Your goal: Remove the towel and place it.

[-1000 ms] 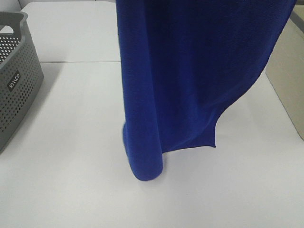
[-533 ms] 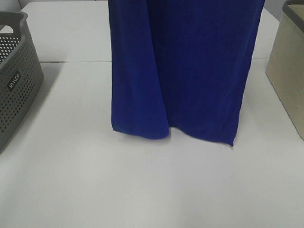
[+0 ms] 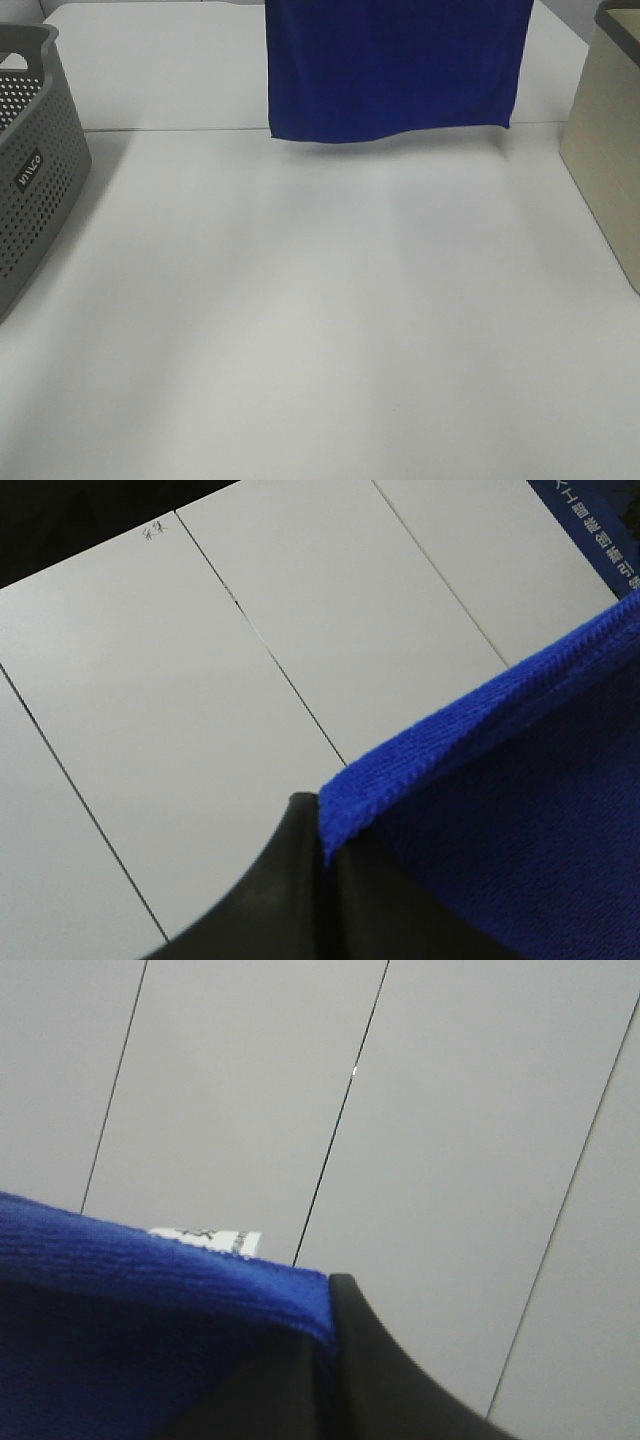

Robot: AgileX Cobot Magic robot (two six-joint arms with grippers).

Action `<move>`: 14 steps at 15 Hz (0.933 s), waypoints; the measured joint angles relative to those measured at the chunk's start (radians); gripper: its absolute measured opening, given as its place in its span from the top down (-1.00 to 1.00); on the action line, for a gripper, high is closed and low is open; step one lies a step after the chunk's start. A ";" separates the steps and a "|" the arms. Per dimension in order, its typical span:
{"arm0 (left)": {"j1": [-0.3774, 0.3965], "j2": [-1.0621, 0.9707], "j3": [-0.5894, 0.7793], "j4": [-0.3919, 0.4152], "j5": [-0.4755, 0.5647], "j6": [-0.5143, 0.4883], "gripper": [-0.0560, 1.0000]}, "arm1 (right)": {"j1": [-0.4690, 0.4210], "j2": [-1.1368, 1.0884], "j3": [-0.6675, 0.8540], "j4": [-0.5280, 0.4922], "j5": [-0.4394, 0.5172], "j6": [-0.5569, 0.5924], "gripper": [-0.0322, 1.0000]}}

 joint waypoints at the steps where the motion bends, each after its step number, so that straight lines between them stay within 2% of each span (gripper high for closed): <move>1: 0.000 0.045 -0.042 0.016 -0.001 0.001 0.89 | 0.000 0.044 -0.029 0.012 -0.007 0.020 0.90; 4: 0.002 0.078 -0.046 0.023 0.017 0.000 0.89 | 0.000 0.071 -0.029 0.024 0.041 0.023 0.90; 6: -0.001 0.081 -0.046 0.022 0.099 -0.018 0.89 | -0.002 0.073 -0.014 0.026 0.095 0.023 0.90; 7: -0.007 0.081 -0.046 0.023 0.178 -0.023 0.89 | -0.003 0.073 -0.003 0.026 0.170 0.023 0.90; 8: -0.019 0.081 -0.046 0.023 0.284 -0.025 0.89 | -0.003 0.073 0.005 0.021 0.274 0.023 0.90; 11: -0.087 0.081 -0.046 -0.052 0.660 -0.010 0.89 | -0.024 0.073 0.013 -0.055 0.708 0.031 0.90; 12: -0.115 0.081 -0.046 -0.128 0.872 0.042 0.89 | -0.063 0.073 0.013 -0.065 0.883 0.051 0.90; 14: -0.124 0.081 -0.046 -0.250 1.075 0.112 0.89 | -0.110 0.073 0.013 -0.080 1.084 0.067 0.90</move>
